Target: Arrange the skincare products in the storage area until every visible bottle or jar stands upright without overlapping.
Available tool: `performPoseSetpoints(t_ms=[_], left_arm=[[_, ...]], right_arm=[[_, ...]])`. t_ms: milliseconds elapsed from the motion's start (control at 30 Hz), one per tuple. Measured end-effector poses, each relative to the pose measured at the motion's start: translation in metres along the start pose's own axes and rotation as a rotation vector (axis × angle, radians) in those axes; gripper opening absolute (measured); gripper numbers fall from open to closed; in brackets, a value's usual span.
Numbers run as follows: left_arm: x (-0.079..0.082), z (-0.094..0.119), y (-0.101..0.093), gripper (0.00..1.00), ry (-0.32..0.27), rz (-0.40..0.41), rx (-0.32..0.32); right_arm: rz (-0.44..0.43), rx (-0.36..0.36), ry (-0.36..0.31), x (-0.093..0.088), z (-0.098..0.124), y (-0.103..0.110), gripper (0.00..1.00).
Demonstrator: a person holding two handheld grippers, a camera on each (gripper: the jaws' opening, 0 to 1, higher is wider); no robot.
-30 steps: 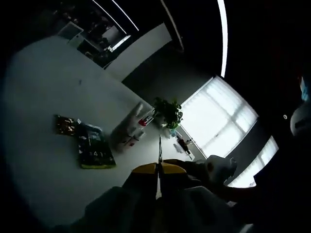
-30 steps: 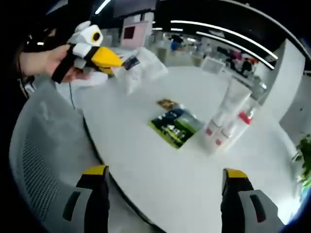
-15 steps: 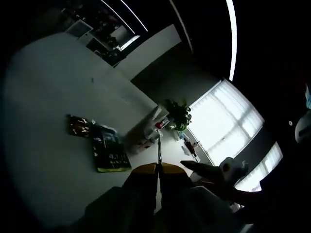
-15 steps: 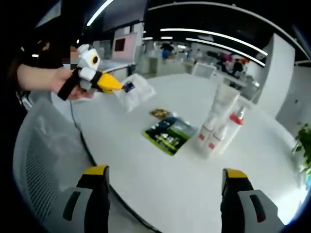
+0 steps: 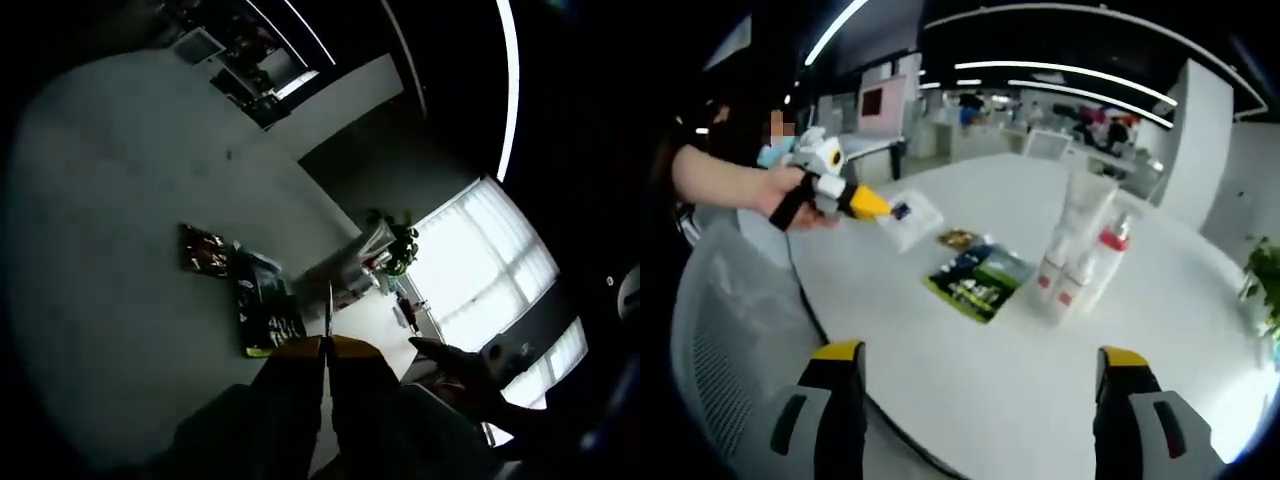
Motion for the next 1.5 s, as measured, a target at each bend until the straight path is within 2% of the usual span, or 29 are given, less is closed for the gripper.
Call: performPoseSetpoints(t_ms=[233,367,767,1033,1200,1333,1500], left_arm=[[0.0,-0.005,0.018,0.0,0.022,0.022,0.031],[0.0,-0.008,0.03,0.0,0.028,0.043,0.049],[0.003,-0.023,0.07,0.0,0.056,0.088,0.108],[0.002,-0.031,0.081,0.0,0.056,0.125,0.131],[0.0,-0.033,0.082,0.0,0.047,0.143,0.142],[-0.008,-0.037,0.083,0.0,0.069,0.129,0.155],[-0.008,-0.036,0.087,0.0,0.069,0.117,0.18]], right_arm=[[-0.133,-0.027,-0.047,0.0,0.006,-0.015,0.95],[-0.169,-0.035,-0.059,0.0,0.008,-0.019,0.94],[-0.154,-0.049,-0.041,-0.002,0.005,-0.019,0.94],[-0.158,-0.059,-0.032,-0.003,0.005,-0.021,0.93],[-0.161,-0.056,-0.023,-0.005,0.004,-0.02,0.93],[-0.154,-0.053,-0.013,-0.006,0.003,-0.019,0.93],[-0.155,-0.053,-0.008,-0.006,0.002,-0.019,0.93]])
Point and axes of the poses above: the point that each gripper's makers call its tool centre point, and the gripper's own axes: z roughly backward along the fingers, y roughly to its left, x roughly out of its top, the point moved 2 cm from there along z, roughly backward along the fingers, and after that the axes turned 3 degrees about x, right-handed, at the moved point
